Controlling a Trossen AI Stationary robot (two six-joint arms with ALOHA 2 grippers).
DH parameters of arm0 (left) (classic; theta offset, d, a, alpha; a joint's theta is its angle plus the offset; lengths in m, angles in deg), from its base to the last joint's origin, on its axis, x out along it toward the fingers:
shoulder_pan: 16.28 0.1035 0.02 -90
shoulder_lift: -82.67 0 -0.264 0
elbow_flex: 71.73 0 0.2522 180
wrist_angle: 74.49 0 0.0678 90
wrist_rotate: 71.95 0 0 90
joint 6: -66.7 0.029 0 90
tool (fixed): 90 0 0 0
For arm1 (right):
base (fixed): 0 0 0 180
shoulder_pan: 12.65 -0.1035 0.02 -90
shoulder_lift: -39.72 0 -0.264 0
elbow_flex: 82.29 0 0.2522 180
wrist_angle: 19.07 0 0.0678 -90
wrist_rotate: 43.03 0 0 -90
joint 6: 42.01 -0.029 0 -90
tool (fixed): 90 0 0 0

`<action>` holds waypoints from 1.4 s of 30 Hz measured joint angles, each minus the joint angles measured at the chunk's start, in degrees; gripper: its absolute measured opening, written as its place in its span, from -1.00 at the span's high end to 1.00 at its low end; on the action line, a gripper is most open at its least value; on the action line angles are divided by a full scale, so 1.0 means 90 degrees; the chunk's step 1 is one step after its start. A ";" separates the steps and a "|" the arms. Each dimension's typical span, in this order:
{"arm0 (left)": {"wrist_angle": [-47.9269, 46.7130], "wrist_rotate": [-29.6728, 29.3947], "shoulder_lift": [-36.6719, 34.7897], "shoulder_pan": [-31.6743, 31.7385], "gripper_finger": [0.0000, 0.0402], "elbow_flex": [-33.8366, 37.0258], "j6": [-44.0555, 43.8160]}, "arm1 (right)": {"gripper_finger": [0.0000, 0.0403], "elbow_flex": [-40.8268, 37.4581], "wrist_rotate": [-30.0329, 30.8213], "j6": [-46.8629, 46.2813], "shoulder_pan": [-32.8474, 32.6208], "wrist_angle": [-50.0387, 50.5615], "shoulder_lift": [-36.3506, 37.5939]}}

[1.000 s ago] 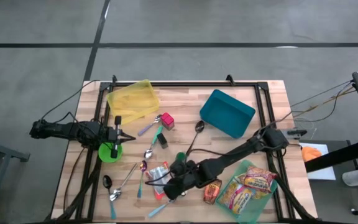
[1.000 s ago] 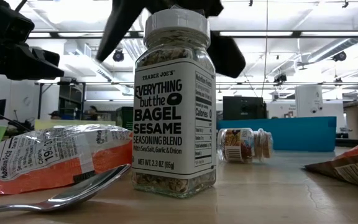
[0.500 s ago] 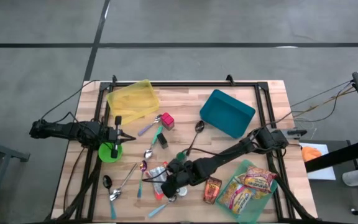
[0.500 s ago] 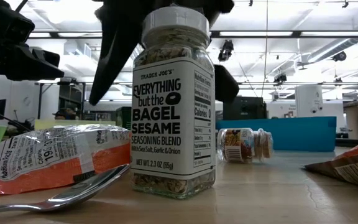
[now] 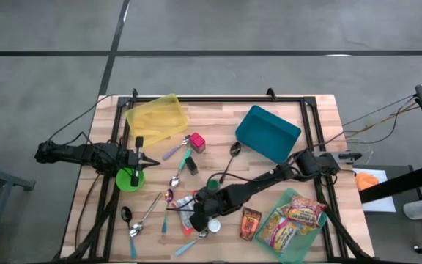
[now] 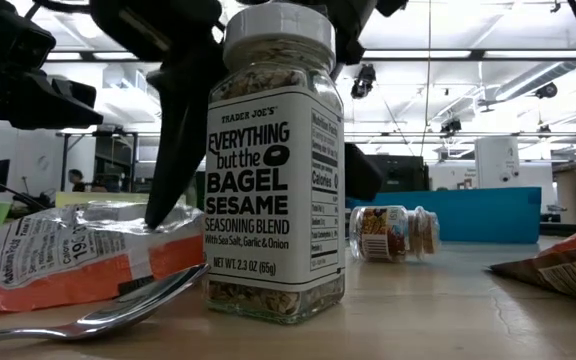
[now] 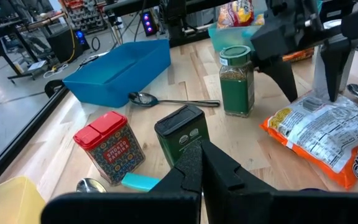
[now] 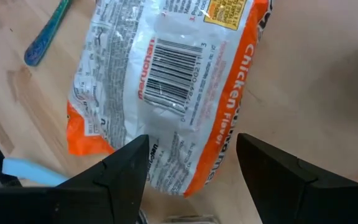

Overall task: Pick & Place Food Item
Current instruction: Put the orange noodle pack into the green bin

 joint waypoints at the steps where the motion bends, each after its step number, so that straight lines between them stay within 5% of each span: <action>1: 0.0000 0.0000 0.0000 0.0001 1.00 0.0001 0.0000 | -0.19 0.0000 -0.0029 0.0000 0.0003 -0.0005 -0.0020; 13: 0.0000 0.0000 0.0000 0.0001 1.00 -0.0001 0.0000 | -0.16 0.0000 -0.0120 0.0029 0.0020 -0.0041 -0.0048; 31: 0.0000 0.0000 0.0000 0.0000 1.00 0.0001 0.0000 | 0.92 0.0000 -0.0121 0.0191 0.0013 -0.0133 -0.0048; 42: 0.0000 0.0000 0.0000 -0.0001 1.00 0.0000 0.0000 | 0.92 0.0000 -0.0039 0.0340 0.0008 -0.0269 -0.0043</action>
